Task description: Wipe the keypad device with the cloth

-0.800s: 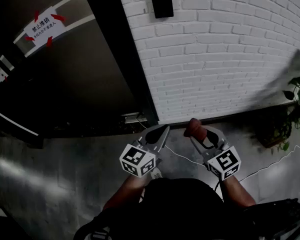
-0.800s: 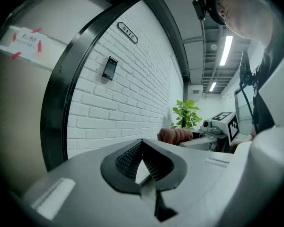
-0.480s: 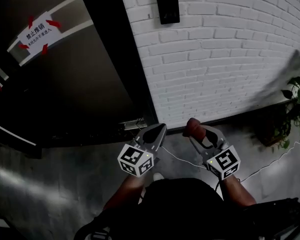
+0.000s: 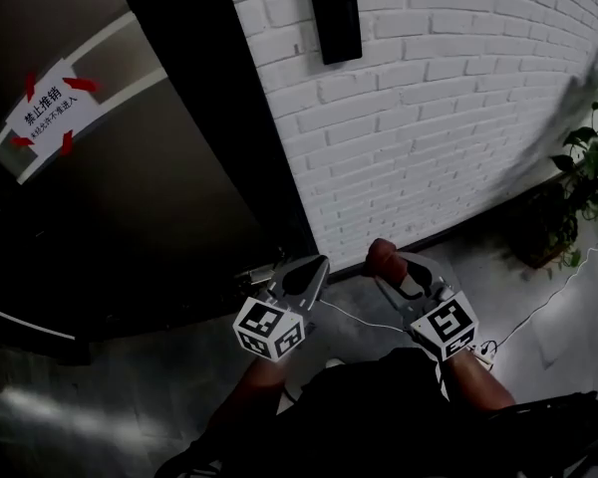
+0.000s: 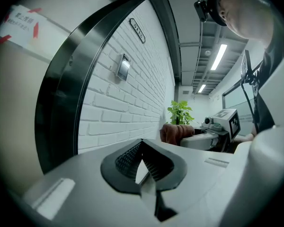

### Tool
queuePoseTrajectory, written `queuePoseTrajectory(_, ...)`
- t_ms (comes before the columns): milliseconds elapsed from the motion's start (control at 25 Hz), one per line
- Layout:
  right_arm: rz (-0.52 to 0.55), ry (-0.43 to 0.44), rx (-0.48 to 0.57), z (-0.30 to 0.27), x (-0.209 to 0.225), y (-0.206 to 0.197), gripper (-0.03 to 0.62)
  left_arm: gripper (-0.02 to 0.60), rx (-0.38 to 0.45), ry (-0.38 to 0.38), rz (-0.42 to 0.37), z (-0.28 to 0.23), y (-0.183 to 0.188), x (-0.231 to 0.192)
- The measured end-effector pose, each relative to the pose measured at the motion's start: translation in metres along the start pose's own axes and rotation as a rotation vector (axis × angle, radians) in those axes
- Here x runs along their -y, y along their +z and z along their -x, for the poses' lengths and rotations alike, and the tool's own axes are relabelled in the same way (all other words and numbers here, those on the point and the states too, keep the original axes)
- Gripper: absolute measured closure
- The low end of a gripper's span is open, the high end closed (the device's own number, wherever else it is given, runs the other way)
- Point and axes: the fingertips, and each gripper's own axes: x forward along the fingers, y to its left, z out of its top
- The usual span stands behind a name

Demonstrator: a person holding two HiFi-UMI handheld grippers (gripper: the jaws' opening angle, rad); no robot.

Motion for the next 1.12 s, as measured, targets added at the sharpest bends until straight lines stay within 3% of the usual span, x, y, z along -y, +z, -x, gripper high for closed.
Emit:
queuePoseTrajectory(280,0.014,-0.040,-0.001,-0.015,0.029,0.006,0.448,0.565,0.016,-0.029,0.003,-0.007,0.011,-0.013)
queuePoseTrajectory(480,0.072,-0.059,0.053,-0.022,0.077,0.033,0.448,0.565,0.048,0.013,-0.005,-0.016,0.021,-0.013)
queuePoseTrajectory(640,0.167,-0.041,0.094,-0.027,0.105,0.069,0.448,0.565,0.062,0.051,0.005,-0.031,0.021,-0.006)
queuePoseTrajectory(880,0.379,0.012,0.050,-0.061,0.137,0.108,0.448,0.565,0.071,0.100,0.008,-0.053,0.015,0.009)
queuePoseTrajectory(1120,0.534,0.017,0.150,-0.089,0.148,0.196,0.448,0.565,0.034,0.156,0.013,-0.043,0.000,0.022)
